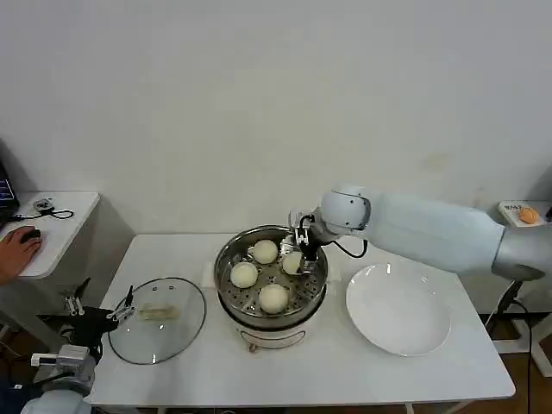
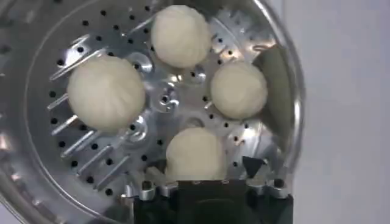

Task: Take steamed baozi put them in steamer then cover it.

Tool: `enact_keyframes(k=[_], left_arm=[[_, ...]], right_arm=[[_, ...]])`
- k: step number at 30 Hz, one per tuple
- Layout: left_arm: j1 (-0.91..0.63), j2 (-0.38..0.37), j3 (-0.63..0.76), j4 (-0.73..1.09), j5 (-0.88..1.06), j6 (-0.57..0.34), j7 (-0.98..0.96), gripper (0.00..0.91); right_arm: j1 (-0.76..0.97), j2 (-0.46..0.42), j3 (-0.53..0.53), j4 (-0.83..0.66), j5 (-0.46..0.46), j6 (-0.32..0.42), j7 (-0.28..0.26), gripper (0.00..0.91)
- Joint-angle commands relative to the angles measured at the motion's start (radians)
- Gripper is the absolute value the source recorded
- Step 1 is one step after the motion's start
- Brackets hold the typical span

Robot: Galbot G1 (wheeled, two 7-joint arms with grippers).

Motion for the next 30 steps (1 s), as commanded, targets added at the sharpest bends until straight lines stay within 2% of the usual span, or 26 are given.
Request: enact_keyframes(k=[1, 3, 5, 6, 9, 11, 12, 13, 14, 15, 17, 18, 19, 21, 22, 24, 26, 27, 30], left_arm=[[-0.006, -0.006, 0.014, 0.006, 0.004, 0.0, -0.001, 0.907], [-0.006, -0.007, 0.018, 0.006, 0.004, 0.0, -0.001, 0.907], [-0.008, -0.008, 0.024, 0.006, 0.007, 0.0, -0.001, 0.907], [-0.009, -0.008, 0.027, 0.005, 0.008, 0.0, -0.001, 0.907], [-0.01, -0.011, 0.033, -0.002, 0.01, 0.001, -0.001, 0.907], [-0.01, -0.015, 0.034, -0.002, 0.01, 0.001, -0.001, 0.907], [-0.01, -0.016, 0.034, 0.0, 0.01, 0.001, -0.001, 0.907], [-0.01, -0.017, 0.035, 0.002, 0.011, -0.001, -0.001, 0.907], [-0.01, -0.018, 0.035, 0.005, 0.011, -0.003, -0.001, 0.907], [-0.009, -0.019, 0.035, 0.007, 0.011, -0.006, -0.002, 0.907], [-0.007, -0.017, 0.035, 0.012, 0.011, -0.013, -0.003, 0.907], [-0.008, -0.017, 0.035, 0.015, 0.011, -0.017, -0.005, 0.907], [-0.01, -0.017, 0.035, 0.018, 0.011, -0.019, -0.005, 0.907], [-0.014, -0.016, 0.037, 0.027, 0.021, -0.036, -0.003, 0.907], [-0.015, -0.017, 0.037, 0.03, 0.034, -0.051, 0.001, 0.907], [-0.014, -0.014, 0.041, 0.04, 0.076, -0.096, 0.011, 0.907], [-0.011, -0.012, 0.045, 0.043, 0.087, -0.118, 0.01, 0.907], [-0.013, -0.013, 0.048, 0.052, 0.111, -0.13, 0.007, 0.907], [-0.018, -0.016, 0.061, 0.067, 0.166, -0.151, -0.008, 0.907]], right_arm=[[-0.026, -0.178, 0.157, 0.234, 0.054, 0.004, 0.095, 0.907], [-0.06, -0.233, 0.213, 0.282, 0.074, -0.003, 0.13, 0.907], [-0.113, -0.299, 0.278, 0.319, 0.058, -0.001, 0.139, 0.907], [-0.123, -0.303, 0.287, 0.321, 0.053, 0.0, 0.144, 0.907], [-0.281, -0.373, 0.428, 0.353, 0.017, 0.028, 0.259, 0.907], [-0.449, -0.403, 0.579, 0.382, 0.014, 0.071, 0.359, 0.907], [-0.533, -0.414, 0.689, 0.398, 0.005, 0.098, 0.415, 0.907], [-0.644, -0.421, 0.796, 0.416, -0.027, 0.157, 0.467, 0.907], [-0.75, -0.419, 0.896, 0.43, -0.076, 0.198, 0.487, 0.907], [-0.887, -0.407, 1.032, 0.447, -0.116, 0.273, 0.54, 0.907], [-1.067, -0.371, 1.227, 0.473, -0.189, 0.334, 0.593, 0.907], [-1.244, -0.309, 1.38, 0.498, -0.275, 0.421, 0.622, 0.907], [-1.321, -0.274, 1.461, 0.508, -0.299, 0.444, 0.632, 0.907], [-1.495, -0.159, 1.658, 0.533, -0.379, 0.553, 0.657, 0.907], [-1.55, -0.126, 1.707, 0.539, -0.407, 0.599, 0.657, 0.907], [-1.704, -0.027, 1.884, 0.561, -0.498, 0.698, 0.639, 0.907], [-1.819, 0.03, 1.974, 0.581, -0.514, 0.753, 0.628, 0.907], [-1.87, 0.098, 2.048, 0.598, -0.492, 0.755, 0.605, 0.907], [-1.957, 0.198, 2.144, 0.611, -0.416, 0.759, 0.573, 0.907]])
